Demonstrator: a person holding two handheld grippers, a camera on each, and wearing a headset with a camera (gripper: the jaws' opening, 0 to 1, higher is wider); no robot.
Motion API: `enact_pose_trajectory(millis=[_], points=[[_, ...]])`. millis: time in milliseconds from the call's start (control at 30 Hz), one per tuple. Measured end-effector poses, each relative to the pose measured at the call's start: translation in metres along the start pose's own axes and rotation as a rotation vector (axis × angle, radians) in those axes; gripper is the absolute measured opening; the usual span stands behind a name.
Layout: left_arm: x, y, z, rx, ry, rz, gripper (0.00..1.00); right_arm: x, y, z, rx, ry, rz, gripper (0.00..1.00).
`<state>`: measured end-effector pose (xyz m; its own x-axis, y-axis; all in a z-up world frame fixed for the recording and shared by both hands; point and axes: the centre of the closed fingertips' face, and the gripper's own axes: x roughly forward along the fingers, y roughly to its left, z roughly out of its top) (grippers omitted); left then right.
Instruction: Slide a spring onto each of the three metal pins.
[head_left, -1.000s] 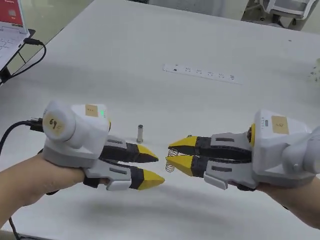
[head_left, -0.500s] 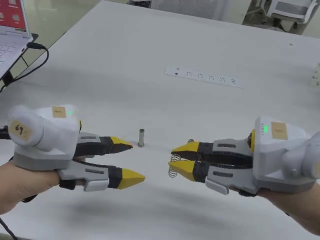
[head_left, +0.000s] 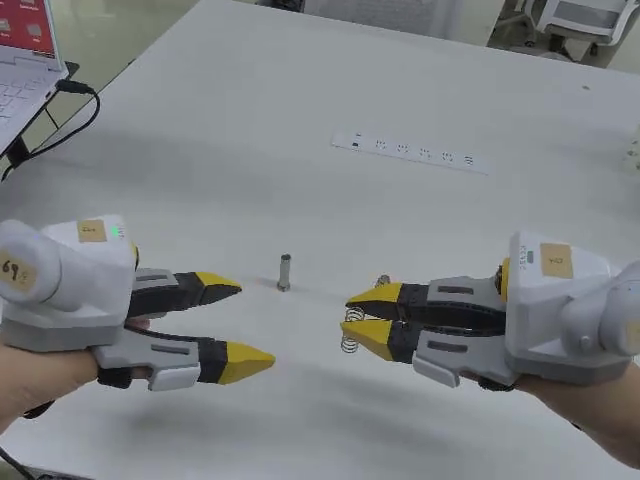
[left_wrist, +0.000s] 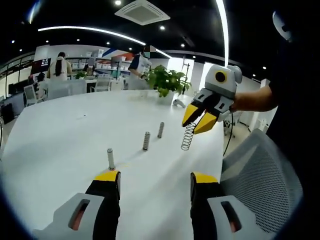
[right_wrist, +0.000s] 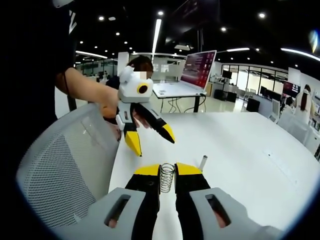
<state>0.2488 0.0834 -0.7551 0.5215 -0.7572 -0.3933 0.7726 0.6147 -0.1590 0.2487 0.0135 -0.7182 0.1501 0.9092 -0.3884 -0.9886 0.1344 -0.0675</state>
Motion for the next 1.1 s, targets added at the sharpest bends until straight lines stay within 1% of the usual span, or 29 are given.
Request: enact_pose_trajectory(millis=[167,333,433,567,700,800,900,1033,1100], points=[[-0.007,0.007,-0.002,0.006,-0.003,0.025,0.59,0.001,0.0,0.0,-0.001,0.0,0.004,0.08],[-0.01,0.01,-0.001,-0.009,-0.004,0.036,0.59,0.003,0.001,0.0,-0.002,0.004,0.01,0.08],[-0.011,0.008,-0.002,0.0,-0.004,0.026,0.58,0.004,0.002,-0.001,-0.003,0.006,0.013,0.08],[-0.011,0.008,-0.009,-0.002,0.03,0.031,0.62,0.005,0.001,-0.001,-0.003,0.007,0.012,0.08],[-0.011,0.008,-0.013,-0.013,0.041,0.035,0.64,0.005,-0.001,-0.004,-0.005,0.015,0.006,0.08],[-0.012,0.009,-0.017,-0.022,0.048,0.045,0.68,0.006,-0.003,-0.004,-0.005,0.013,0.003,0.08],[-0.015,0.011,-0.018,-0.026,0.045,0.052,0.72,0.007,-0.004,-0.003,-0.007,0.012,0.0,0.08],[-0.018,0.012,-0.018,-0.03,0.038,0.061,0.79,0.008,-0.008,-0.003,-0.007,0.012,-0.007,0.08],[-0.02,0.014,-0.016,-0.027,0.025,0.069,0.83,0.009,-0.01,-0.004,-0.011,0.015,-0.012,0.08]])
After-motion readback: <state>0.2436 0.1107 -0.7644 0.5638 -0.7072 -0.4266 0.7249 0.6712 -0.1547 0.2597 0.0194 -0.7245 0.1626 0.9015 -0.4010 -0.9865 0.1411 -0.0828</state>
